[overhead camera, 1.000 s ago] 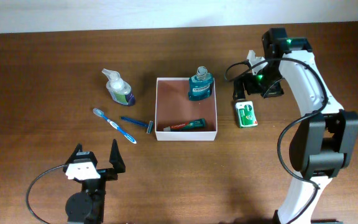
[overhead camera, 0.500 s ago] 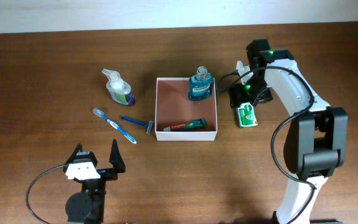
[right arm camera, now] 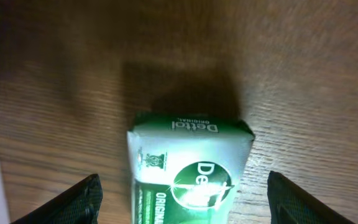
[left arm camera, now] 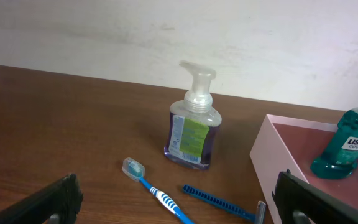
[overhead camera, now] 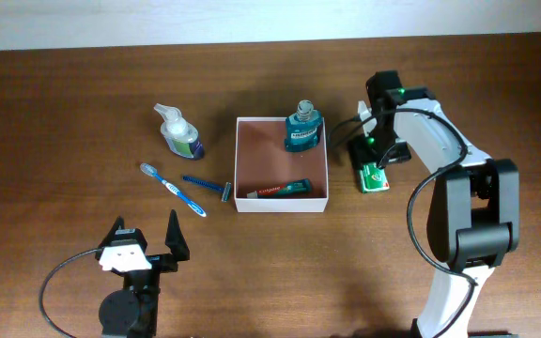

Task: Pack container
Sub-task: 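Lower the right gripper and close it on the Dettol soap box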

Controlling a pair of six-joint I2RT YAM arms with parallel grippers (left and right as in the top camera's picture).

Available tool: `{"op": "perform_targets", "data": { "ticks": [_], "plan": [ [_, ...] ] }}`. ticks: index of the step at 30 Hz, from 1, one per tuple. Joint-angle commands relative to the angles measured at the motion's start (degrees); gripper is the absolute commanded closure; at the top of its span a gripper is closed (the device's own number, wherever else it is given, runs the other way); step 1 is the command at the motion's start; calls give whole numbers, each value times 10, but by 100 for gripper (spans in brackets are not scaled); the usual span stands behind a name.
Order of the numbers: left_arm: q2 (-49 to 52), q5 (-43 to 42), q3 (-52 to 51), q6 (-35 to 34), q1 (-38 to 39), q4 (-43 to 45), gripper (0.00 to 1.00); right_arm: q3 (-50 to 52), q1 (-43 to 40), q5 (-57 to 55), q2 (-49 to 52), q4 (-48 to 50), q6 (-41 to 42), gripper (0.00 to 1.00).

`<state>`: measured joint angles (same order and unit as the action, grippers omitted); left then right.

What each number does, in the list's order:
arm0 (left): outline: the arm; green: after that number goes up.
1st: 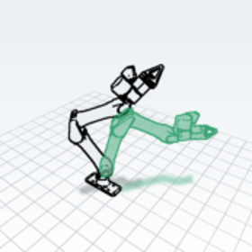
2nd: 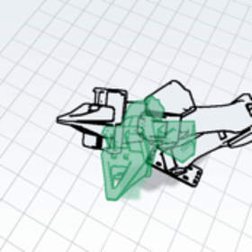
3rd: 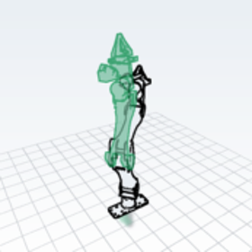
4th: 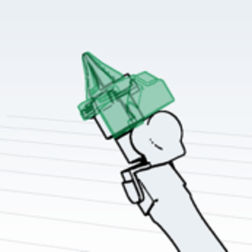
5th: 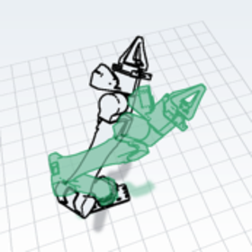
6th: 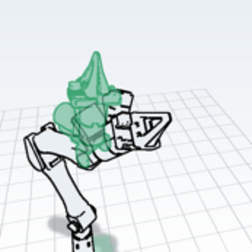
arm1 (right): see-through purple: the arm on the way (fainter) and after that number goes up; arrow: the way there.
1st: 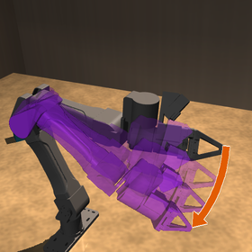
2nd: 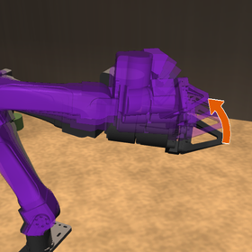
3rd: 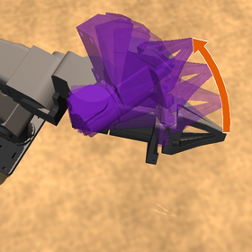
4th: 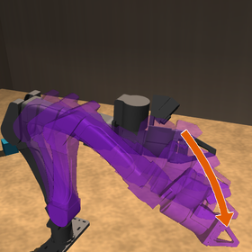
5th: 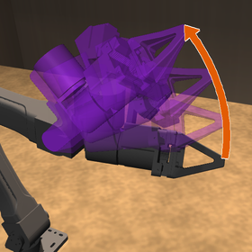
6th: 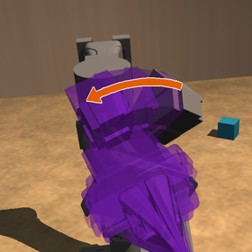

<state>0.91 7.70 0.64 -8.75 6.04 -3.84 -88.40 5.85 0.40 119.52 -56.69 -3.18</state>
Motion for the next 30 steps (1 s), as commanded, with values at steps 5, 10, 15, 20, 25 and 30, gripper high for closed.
{"op": "perform_targets", "data": {
  "ticks": [5, 10, 15, 20, 25, 30],
  "plan": [
    [-2, -4, -1, 9, 2, -1, 1, 41, 1, -11, -10, 37, 22, 28],
    [-2, -4, -1, 9, 2, -1, 1, 54, 1, -11, -10, 58, 22, 37],
    [-2, -4, -1, 9, 2, -1, 1, 54, 1, -11, -10, 58, 22, 55],
    [-2, -4, -1, 9, 2, -1, 1, 54, 1, -11, -10, 57, 22, 63],
    [-2, -4, -1, 9, 2, -1, 1, 50, 1, -11, -10, 51, 22, 73],
    [-2, -4, -1, 9, 2, -1, 0, 7, 2, -11, -10, -7, 22, 74]
  ]
}}
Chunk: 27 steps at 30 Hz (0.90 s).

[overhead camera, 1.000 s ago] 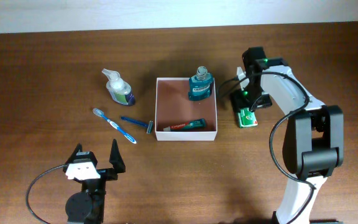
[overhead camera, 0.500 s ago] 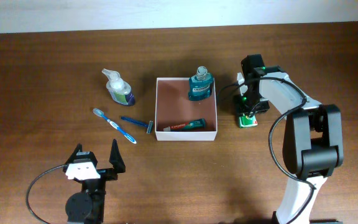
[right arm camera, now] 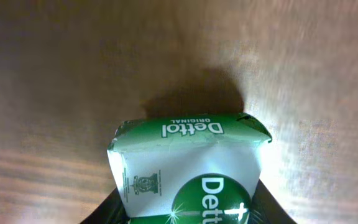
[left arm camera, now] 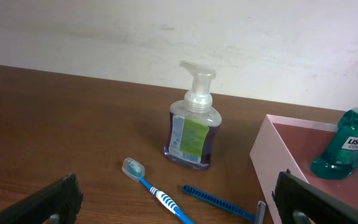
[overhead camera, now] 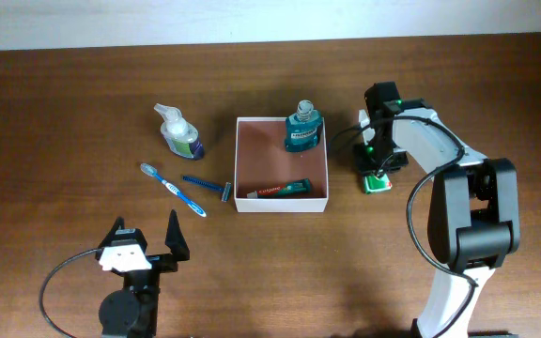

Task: Pack container
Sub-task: 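Lower the right gripper and close it on the Dettol soap box, then carry the Dettol soap left and lower it into the box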

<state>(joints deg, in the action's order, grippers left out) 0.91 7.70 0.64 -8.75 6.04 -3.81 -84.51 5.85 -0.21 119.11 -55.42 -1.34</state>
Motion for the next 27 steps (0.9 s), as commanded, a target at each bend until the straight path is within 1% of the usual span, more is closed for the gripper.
{"op": "perform_targets", "data": {
  "ticks": [1, 2, 6, 11, 14, 19, 27],
  "plan": [
    [-2, -4, -1, 9, 2, -2, 0, -48, 2, -5, -6, -39, 3, 73],
    [-2, -4, -1, 9, 2, -2, 1, -65, 2, -5, -6, -59, 3, 74],
    [-2, -4, -1, 9, 2, -2, 0, -143, 2, 2, -7, -129, 4, 83],
    [-2, -4, -1, 9, 2, -2, 1, -251, 2, 54, -7, -202, 4, 84],
    [-2, -4, -1, 9, 2, -2, 1, -299, 5, 94, -7, -234, 4, 84],
    [-2, -4, -1, 9, 2, -2, 1, -319, 31, 136, -8, -252, 4, 84],
    [-2, -4, -1, 9, 2, -2, 1, -319, 111, 135, -8, -238, 23, 84]
  ]
}}
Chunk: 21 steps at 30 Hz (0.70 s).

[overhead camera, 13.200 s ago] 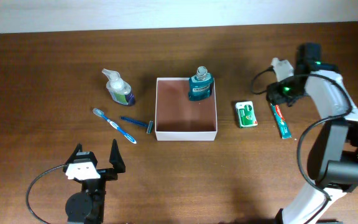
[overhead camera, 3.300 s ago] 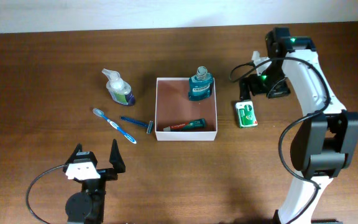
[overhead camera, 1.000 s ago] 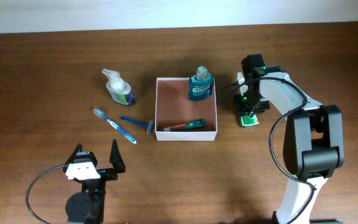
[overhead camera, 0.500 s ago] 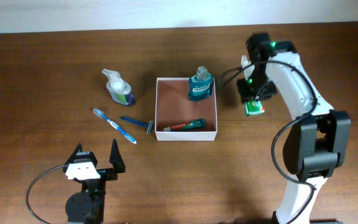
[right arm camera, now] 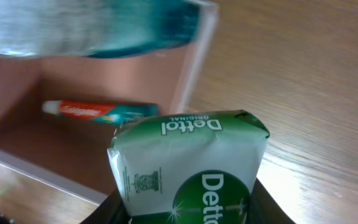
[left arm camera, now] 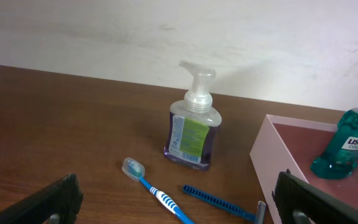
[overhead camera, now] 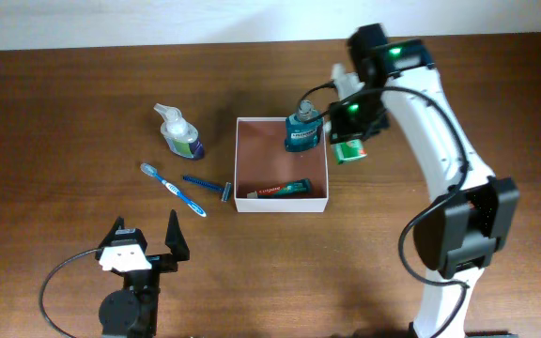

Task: Pack container
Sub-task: 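Carry the Dettol soap left and lower it into the box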

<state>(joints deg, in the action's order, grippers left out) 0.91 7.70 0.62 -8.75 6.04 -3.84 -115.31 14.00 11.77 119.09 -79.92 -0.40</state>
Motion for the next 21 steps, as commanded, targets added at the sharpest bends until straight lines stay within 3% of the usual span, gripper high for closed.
{"op": "perform_targets", "data": {
  "ticks": [1, 10, 21],
  "plan": [
    [-2, -4, -1, 9, 2, -1, 1, -11, 39, 13, -8, 9, 14, 84],
    [-2, -4, -1, 9, 2, -1, 1, -8, 78, -13, -7, 21, 14, 84],
    [-2, -4, -1, 9, 2, -1, 1, 42, 120, -12, -4, 114, 14, 79]
  ]
}}
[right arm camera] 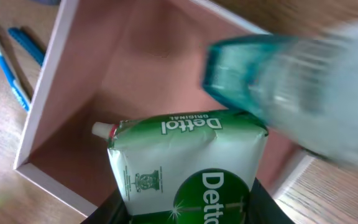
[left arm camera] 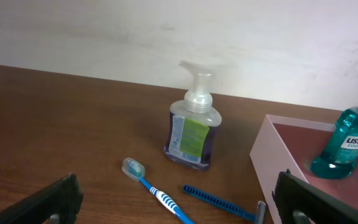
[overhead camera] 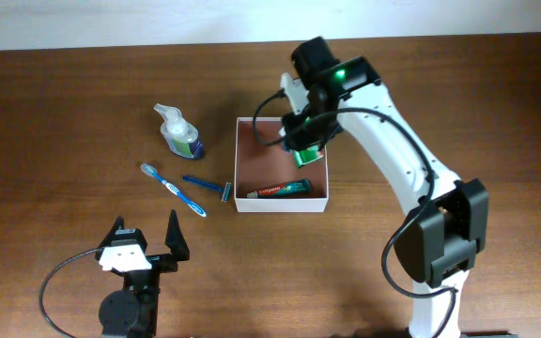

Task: Pack container
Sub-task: 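Carry the Dettol soap left and lower it into the box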

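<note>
My right gripper (overhead camera: 306,148) is shut on a green Dettol soap bar (right arm camera: 188,165) and holds it over the inside of the pink box (overhead camera: 243,160). In the box lie a toothpaste tube (overhead camera: 280,189) and a teal mouthwash bottle (left arm camera: 348,144), which my arm partly hides from overhead. Left of the box on the table are a soap pump bottle (overhead camera: 180,131), a blue toothbrush (overhead camera: 172,188) and a blue razor (overhead camera: 208,185). My left gripper (overhead camera: 145,246) stands open near the front edge, with nothing between its fingers.
The brown wooden table (overhead camera: 64,103) runs back to a white wall (left arm camera: 166,37). My right arm reaches from the front right across the box's right side.
My right gripper has moved left with the soap bar, from beside the box's right rim to over the box interior. The left arm has not moved.
My right gripper was open over the soap bar lying on the table right of the box. Then it was shut on the bar there. Then it held the bar lifted at the box's right rim, and now holds it over the box.
</note>
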Controlling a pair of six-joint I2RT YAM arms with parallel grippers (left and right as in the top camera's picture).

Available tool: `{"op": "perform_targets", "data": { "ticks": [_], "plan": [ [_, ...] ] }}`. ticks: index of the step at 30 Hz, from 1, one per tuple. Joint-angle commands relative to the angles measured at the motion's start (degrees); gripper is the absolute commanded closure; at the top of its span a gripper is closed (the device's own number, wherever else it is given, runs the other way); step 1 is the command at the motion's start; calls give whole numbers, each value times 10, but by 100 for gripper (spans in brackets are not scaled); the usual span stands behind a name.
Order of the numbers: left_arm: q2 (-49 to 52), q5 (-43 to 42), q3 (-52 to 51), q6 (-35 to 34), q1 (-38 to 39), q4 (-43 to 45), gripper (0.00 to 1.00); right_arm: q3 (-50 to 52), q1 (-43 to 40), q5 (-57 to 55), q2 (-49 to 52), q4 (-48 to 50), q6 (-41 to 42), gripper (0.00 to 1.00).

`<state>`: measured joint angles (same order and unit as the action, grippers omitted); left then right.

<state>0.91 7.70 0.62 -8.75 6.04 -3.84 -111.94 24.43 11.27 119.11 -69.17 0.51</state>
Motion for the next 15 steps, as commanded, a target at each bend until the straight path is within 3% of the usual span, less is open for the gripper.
{"op": "perform_targets", "data": {
  "ticks": [1, 6, 9, 15],
  "plan": [
    [-2, -4, -1, 9, 2, -1, 0, 9, 18, -9, -4, 6, 4, 79],
    [-2, -4, -1, 9, 2, -1, 1, 11, 18, -10, -4, 3, 4, 79],
    [-2, -4, -1, 9, 2, -1, 1, 10, 18, -10, -4, -9, 4, 69],
    [-2, -4, -1, 9, 2, -1, 1, 11, 18, -10, -4, -26, 4, 75]
  ]
}}
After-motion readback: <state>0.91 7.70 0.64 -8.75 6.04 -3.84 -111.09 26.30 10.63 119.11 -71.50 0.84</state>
